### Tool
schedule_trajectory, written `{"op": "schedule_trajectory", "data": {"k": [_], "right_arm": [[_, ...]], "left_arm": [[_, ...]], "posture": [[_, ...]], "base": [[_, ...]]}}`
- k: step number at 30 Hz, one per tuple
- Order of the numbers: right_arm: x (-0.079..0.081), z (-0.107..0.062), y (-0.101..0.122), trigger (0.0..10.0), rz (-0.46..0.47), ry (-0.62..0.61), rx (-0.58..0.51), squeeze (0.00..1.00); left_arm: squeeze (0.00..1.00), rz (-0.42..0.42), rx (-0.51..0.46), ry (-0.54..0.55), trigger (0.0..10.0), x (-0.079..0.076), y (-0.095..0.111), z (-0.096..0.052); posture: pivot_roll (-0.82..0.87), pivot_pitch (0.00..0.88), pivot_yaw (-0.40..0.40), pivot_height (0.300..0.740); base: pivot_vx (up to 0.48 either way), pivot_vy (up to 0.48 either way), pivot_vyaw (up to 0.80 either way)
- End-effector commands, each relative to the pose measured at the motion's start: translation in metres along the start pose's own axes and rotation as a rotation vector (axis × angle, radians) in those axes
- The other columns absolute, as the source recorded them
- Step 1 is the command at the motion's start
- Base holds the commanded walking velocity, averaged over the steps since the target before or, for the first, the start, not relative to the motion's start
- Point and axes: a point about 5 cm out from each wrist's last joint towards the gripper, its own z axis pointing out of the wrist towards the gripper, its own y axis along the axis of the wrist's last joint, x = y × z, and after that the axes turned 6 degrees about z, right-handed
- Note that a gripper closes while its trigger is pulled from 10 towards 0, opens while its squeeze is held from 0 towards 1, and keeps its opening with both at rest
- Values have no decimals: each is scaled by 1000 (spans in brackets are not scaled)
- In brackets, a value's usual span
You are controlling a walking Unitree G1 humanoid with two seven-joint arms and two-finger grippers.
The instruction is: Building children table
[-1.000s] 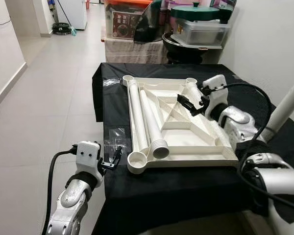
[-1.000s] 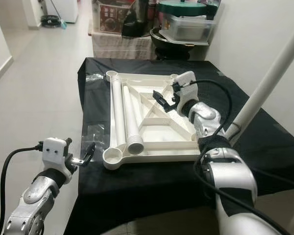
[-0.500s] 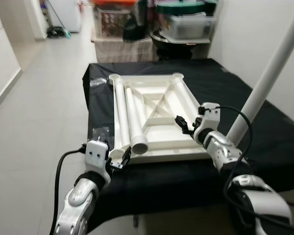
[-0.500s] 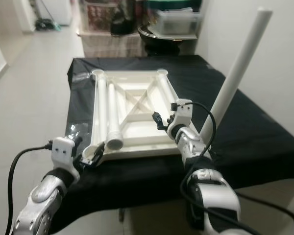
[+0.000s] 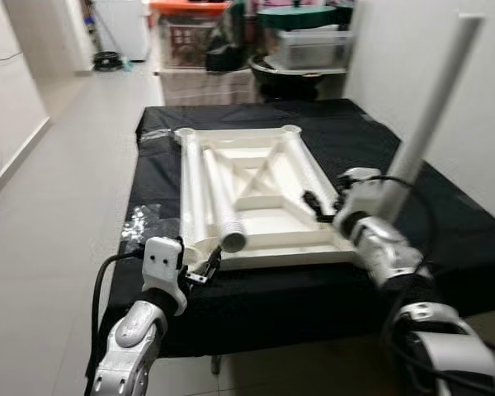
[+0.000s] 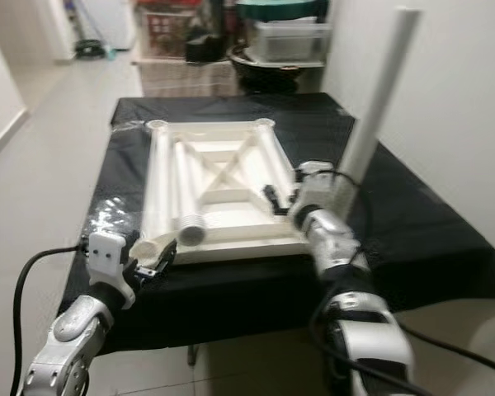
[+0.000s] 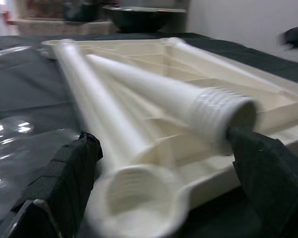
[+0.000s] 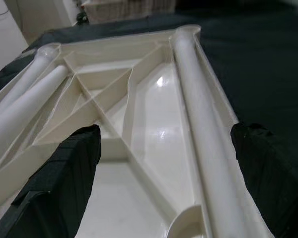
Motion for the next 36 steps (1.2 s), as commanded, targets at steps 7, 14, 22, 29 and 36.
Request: {"op": "schedule_trajectory", "data": {"k": [7, 14, 22, 29, 36], "right_arm": [[1, 2, 61, 10000, -51, 113, -194, 0], [64, 9, 34, 10000, -21, 345, -144, 0], [96, 1, 7, 10000, 77, 380, -52, 0], [73, -4, -4, 10000, 109, 201, -60, 0], [75, -17, -8, 10000, 61, 196, -61, 0]], "left_arm": [[0, -12, 6, -12, 10000, -4, -2, 3], [0, -11, 2, 8, 10000, 0, 0, -1], [0, -16, 15, 60, 10000, 11, -2, -6], [0, -22, 13, 51, 10000, 10, -1, -4], [0, -22, 8, 40, 10000, 8, 0, -2]], "posture": [[90, 0, -86, 740], [117, 0, -105, 740], [113, 0, -101, 740], [101, 0, -89, 740], [96, 0, -79, 740]], "base": [[0, 0, 0], [0, 0, 0], [0, 0, 0], [0, 274, 0], [0, 480, 0]]}}
